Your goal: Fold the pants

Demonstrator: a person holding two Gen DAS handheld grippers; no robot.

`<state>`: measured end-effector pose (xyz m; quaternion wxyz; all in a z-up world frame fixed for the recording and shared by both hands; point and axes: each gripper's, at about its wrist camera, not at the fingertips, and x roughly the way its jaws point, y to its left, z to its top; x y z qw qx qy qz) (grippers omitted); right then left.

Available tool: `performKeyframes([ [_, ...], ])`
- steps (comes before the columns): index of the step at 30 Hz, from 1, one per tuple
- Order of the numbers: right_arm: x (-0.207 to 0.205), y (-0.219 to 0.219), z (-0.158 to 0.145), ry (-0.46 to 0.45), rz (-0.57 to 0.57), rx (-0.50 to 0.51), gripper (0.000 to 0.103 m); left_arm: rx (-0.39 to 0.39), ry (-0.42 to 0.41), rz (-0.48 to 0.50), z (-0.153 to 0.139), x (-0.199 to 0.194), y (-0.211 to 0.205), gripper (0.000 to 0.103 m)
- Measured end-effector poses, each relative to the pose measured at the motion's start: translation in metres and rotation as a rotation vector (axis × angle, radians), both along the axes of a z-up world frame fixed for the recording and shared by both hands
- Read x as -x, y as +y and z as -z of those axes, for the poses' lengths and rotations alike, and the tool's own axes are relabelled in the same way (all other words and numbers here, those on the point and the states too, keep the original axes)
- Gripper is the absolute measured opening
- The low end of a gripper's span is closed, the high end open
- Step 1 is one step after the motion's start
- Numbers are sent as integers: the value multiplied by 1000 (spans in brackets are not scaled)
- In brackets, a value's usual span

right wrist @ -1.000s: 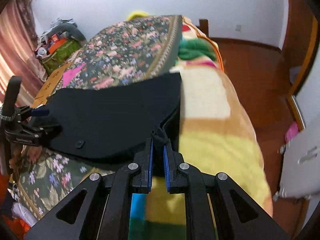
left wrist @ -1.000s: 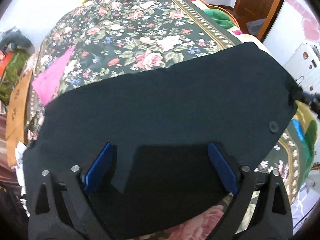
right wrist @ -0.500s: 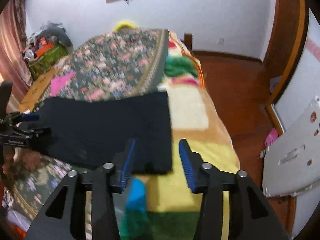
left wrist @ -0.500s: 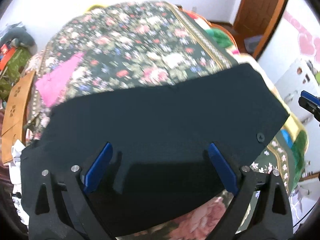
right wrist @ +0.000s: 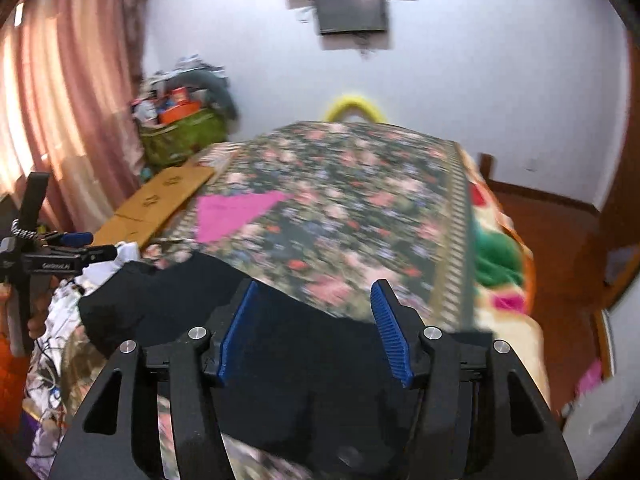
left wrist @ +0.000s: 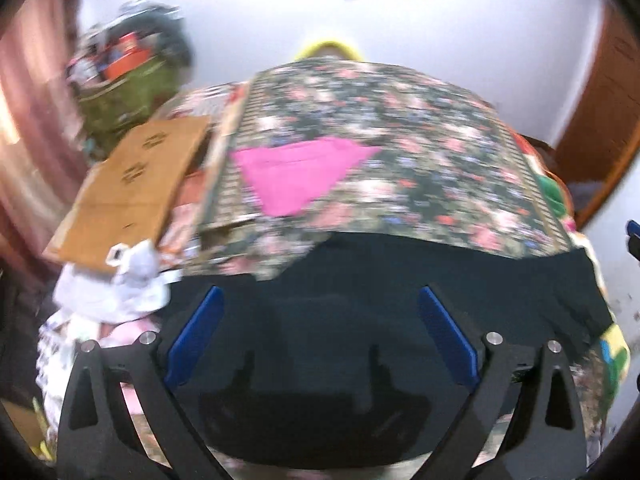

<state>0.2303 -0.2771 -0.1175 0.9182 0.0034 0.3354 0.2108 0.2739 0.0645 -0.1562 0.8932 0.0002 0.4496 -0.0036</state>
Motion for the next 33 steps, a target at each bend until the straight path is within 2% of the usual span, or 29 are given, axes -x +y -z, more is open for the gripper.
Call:
performKeyframes([
  [6, -35, 73, 14, 20, -167, 46, 55, 14, 89, -172, 31, -17, 101, 99],
  [10, -62, 120, 36, 80, -277, 110, 55, 76, 168, -239, 61, -28, 149, 99],
  [16, -103, 181, 72, 203, -396, 119, 55, 165, 283, -248, 109, -47, 179, 99],
  [19, -129, 214, 101, 288, -446, 152, 55, 274, 345, -238, 134, -56, 189, 99],
  [21, -143, 231, 119, 334, -456, 193, 55, 332, 390, -245, 151, -61, 196, 89],
  [22, -150, 239, 128, 353, -461, 213, 55, 345, 409, -245, 157, -63, 196, 80],
  [23, -155, 243, 134, 363, -458, 221, 55, 355, 419, -240, 162, -65, 195, 76],
  [25, -165, 250, 147, 394, -458, 220, 55, 355, 397, -228, 163, -63, 194, 75],
  [27, -171, 252, 154, 429, -453, 192, 51, 359, 374, -185, 161, -60, 190, 65],
  [29, -171, 256, 157, 436, -463, 178, 33, 396, 366, -128, 158, -57, 184, 53],
  [30, -170, 258, 156, 432, -473, 178, 28, 389, 361, -111, 157, -54, 181, 50],
  [32, -169, 261, 156, 424, -483, 184, 16, 318, 351, -102, 155, -51, 175, 35],
  [33, -169, 262, 157, 419, -489, 191, 14, 298, 344, -97, 153, -49, 173, 33],
])
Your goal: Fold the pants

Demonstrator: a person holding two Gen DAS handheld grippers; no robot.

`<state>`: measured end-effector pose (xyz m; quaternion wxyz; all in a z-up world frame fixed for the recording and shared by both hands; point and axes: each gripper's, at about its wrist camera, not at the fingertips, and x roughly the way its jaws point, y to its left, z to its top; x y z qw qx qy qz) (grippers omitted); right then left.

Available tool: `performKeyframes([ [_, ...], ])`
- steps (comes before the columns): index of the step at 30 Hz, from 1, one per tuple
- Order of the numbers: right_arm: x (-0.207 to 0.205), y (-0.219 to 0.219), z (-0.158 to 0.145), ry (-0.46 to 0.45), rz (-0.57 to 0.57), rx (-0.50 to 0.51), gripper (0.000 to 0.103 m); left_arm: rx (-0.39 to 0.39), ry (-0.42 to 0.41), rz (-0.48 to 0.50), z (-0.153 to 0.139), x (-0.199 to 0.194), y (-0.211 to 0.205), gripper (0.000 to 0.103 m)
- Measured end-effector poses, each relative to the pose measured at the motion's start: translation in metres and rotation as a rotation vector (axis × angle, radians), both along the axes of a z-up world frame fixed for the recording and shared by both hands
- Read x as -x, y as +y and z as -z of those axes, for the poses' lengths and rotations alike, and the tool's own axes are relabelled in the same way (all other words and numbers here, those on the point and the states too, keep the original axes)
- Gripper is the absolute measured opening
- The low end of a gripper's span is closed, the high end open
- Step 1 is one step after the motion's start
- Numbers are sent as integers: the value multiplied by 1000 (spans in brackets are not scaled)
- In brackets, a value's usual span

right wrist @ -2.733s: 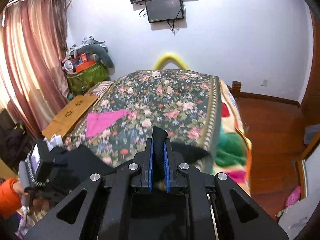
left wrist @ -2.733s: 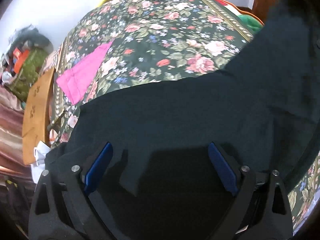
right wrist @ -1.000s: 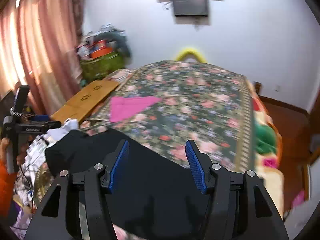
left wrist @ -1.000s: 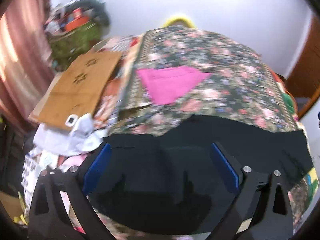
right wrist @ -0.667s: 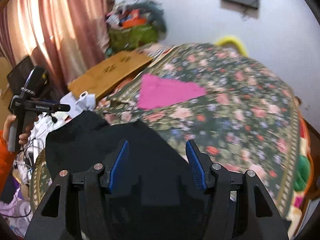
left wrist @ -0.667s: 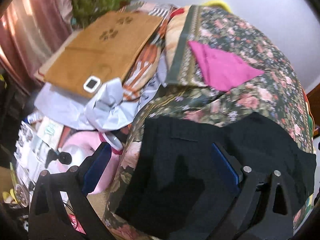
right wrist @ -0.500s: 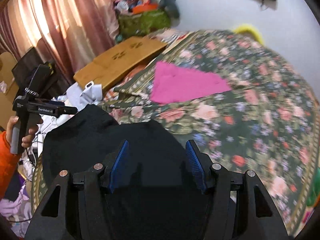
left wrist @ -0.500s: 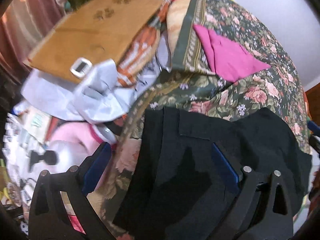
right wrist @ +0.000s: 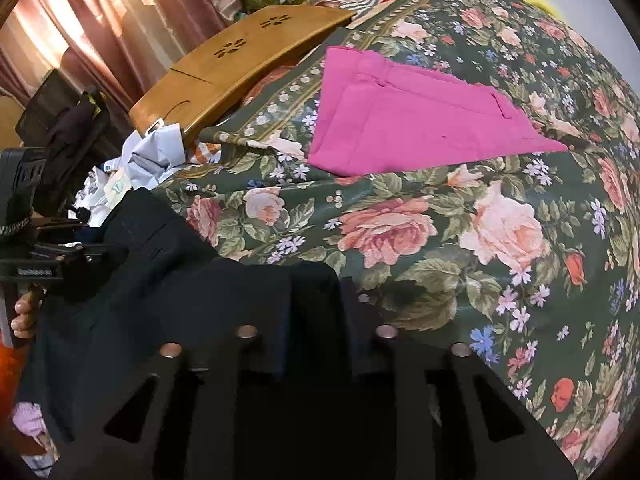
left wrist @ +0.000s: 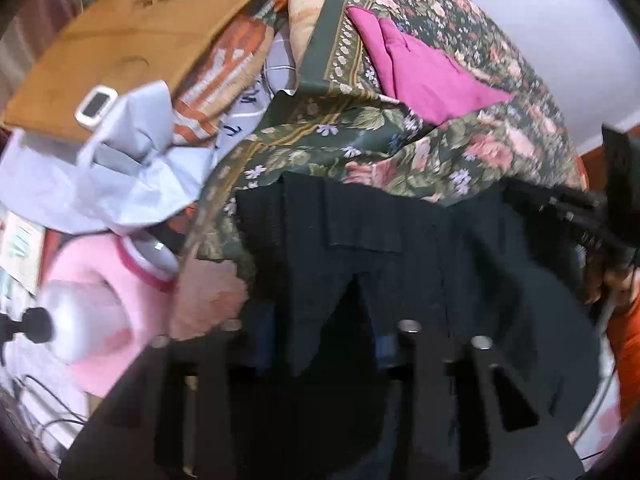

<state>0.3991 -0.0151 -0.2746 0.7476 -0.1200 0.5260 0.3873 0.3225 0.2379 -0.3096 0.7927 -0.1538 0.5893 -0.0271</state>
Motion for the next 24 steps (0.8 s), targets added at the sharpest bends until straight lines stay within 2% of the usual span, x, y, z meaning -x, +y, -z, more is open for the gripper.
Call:
performKeyframes([
  [3, 4, 2, -2, -61, -21, 23, 9, -71, -22, -21, -5, 7, 1, 19],
  [4, 6, 2, -2, -81, -19, 30, 9, -126, -29, -25, -7, 10, -1, 16],
  [9, 7, 3, 3, -125, 16, 69, 8, -320, -10, -27, 4, 26, -9, 13],
  [13, 7, 4, -2, -116, 20, 90, 11, -328, -10, -40, 2, 35, -8, 13],
  [16, 11, -9, -19, -106, 62, 57, 14, -328, -12, -45, -12, 42, -8, 14],
  [18, 20, -19, -33, -119, 71, 39, 14, -317, -29, -51, -25, 49, -10, 24],
  [19, 25, -26, -42, -129, 73, 28, 15, -318, -41, -59, -30, 53, -12, 39],
  [20, 32, -32, -51, -140, 77, 20, 18, -318, -59, -71, -38, 58, -13, 58],
  [21, 38, -38, -57, -149, 80, 11, 20, -314, -88, -90, -47, 65, -12, 68],
  [22, 45, -44, -64, -159, 83, 0, 27, -313, -104, -103, -52, 69, -14, 85],
  [23, 52, -50, -71, -173, 87, -10, 34, -314, -116, -121, -58, 74, -14, 97],
  [24, 61, -57, -78, -189, 89, -21, 37, -311, -126, -141, -63, 80, -15, 99],
])
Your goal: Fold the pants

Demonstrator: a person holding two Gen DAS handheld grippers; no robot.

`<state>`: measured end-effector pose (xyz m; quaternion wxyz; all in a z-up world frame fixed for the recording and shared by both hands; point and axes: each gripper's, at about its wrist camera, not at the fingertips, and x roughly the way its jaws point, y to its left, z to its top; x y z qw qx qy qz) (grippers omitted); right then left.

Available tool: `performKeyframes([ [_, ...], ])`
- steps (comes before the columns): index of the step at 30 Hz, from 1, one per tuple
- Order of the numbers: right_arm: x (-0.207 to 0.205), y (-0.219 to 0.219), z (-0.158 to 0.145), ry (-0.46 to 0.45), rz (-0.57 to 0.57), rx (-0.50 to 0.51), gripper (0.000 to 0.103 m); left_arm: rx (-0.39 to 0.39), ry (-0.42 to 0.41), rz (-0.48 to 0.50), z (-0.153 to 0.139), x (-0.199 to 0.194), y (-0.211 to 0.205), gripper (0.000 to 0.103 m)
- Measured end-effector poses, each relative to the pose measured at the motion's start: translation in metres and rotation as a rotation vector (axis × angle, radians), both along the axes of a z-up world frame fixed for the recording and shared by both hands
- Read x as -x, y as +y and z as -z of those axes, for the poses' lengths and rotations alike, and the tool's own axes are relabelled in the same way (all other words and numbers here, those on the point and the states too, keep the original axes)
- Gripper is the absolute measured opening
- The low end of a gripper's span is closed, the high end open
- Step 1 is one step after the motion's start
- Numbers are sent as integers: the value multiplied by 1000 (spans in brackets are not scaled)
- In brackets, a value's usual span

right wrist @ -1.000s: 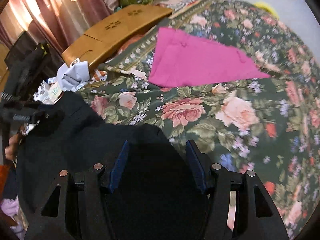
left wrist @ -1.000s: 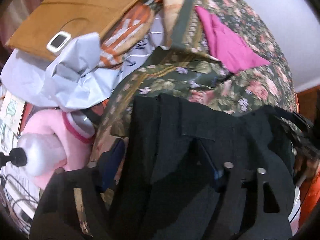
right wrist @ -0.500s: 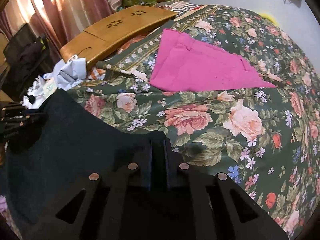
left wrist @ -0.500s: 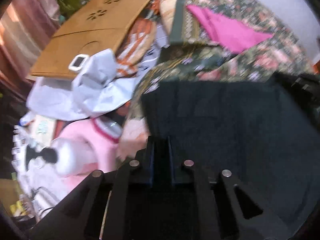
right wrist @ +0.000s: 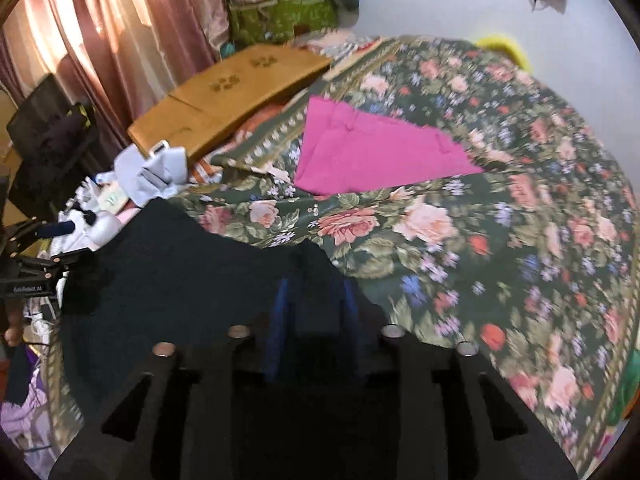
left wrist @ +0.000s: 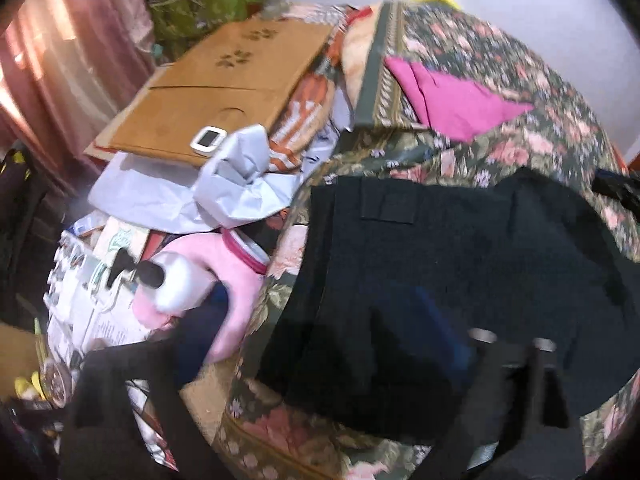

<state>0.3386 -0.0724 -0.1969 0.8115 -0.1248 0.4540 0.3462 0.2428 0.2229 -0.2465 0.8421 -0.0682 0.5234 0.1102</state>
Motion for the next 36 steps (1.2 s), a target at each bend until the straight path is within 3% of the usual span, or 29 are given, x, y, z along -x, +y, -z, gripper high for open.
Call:
performKeyframes([
  [5, 46, -26, -12, -60, 0, -1, 62, 79, 33, -14, -5, 18, -4, 99],
  [15, 113, -53, 18, -54, -30, 67, 65, 291, 73, -25, 12, 49, -21, 98],
  [20, 127, -64, 23, -47, -4, 43, 65, 415, 117, -41, 30, 42, -30, 86],
  [22, 125, -68, 24, -15, 13, 13, 65, 407, 120, -78, 37, 37, -31, 82],
  [24, 125, -72, 27, 6, 31, -14, 66, 365, 129, -104, 42, 31, -32, 60],
  [25, 127, -73, 28, 13, 39, -21, 68, 332, 126, -108, 42, 29, -33, 40],
  [26, 128, -74, 28, 22, 47, -31, 69, 300, 119, -107, 41, 27, -35, 28],
  [29, 127, -76, 26, 49, 43, -36, 69, 194, 57, -76, 28, 30, -39, 16],
  [32, 129, -75, 18, 50, 30, -25, 69, 94, -19, -40, 10, 39, -44, 14],
  [36, 124, -71, 0, 16, 31, -76, 69, 70, -34, -26, 12, 46, -41, 15],
])
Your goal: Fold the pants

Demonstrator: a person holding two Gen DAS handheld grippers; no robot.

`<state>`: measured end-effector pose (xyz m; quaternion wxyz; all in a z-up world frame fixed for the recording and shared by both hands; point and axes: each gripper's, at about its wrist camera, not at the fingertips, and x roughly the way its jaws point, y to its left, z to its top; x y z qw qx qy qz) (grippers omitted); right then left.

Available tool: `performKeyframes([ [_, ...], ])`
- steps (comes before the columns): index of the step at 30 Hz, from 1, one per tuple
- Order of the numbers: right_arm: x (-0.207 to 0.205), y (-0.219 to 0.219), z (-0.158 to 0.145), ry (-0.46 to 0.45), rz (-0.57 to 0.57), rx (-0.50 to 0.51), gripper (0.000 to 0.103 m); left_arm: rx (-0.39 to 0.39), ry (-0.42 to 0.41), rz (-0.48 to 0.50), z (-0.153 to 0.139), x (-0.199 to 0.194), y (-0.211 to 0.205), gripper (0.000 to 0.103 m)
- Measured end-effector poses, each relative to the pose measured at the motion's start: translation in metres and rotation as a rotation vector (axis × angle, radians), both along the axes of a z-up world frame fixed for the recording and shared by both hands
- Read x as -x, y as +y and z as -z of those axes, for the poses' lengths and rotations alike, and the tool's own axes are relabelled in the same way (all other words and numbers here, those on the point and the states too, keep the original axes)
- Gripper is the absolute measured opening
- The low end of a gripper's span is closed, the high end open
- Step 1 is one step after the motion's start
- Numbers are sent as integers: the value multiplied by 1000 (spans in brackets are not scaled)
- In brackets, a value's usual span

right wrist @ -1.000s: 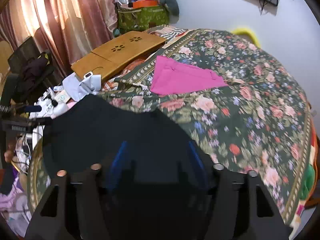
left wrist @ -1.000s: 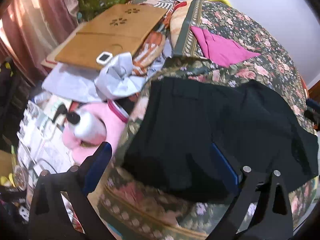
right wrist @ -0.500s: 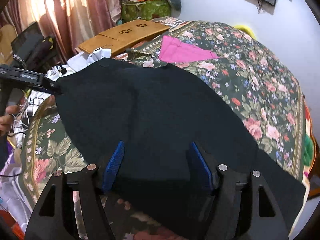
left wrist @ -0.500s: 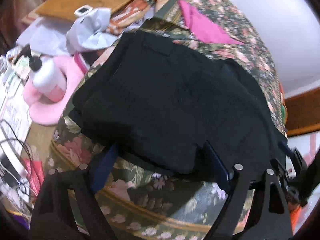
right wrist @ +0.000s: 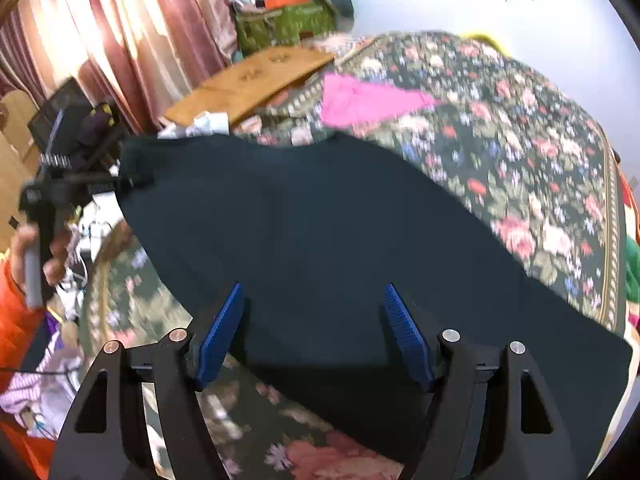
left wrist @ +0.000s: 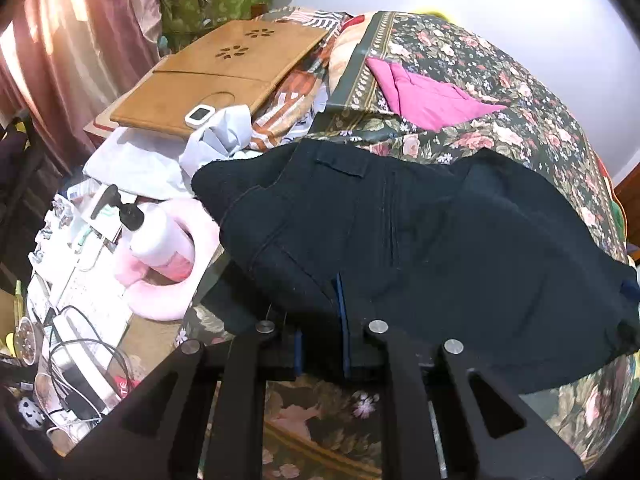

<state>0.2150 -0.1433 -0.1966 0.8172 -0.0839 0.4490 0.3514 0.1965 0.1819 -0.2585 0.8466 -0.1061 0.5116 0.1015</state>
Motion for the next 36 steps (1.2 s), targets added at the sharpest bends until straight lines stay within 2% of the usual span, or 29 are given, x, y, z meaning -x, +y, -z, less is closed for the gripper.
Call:
performKeyframes([
  [4, -17, 18, -9, -1, 14, -47, 69, 63, 81, 0, 32, -1, 5, 17],
  [6, -26, 30, -6, 4, 19, -45, 69, 89, 79, -16, 41, 1, 8, 21],
  [13, -49, 50, 31, 81, 68, 37, 69, 45, 59, 16, 31, 17, 6, 38],
  [15, -47, 45, 42, 129, 68, 53, 69, 18, 66, 16, 24, 22, 7, 49],
  [16, -44, 41, 44, 137, 67, 50, 69, -4, 60, 18, 19, 24, 8, 54],
  [21, -25, 6, 36, 116, 79, 48, 73, -58, 18, 35, -11, 28, 4, 58],
  [23, -18, -5, 33, 107, 98, 49, 81, -68, -3, 39, -21, 26, 0, 68],
  [27, -7, -44, 28, 118, 163, 22, 82, -71, -42, 82, -38, 13, -18, 75],
  [32, 2, -95, 25, 152, 290, -5, 82, -57, -38, 164, -43, -12, -57, 82],
  [36, 25, -133, 16, 89, 391, 2, 82, -56, -1, 252, -33, -31, -99, 82],
])
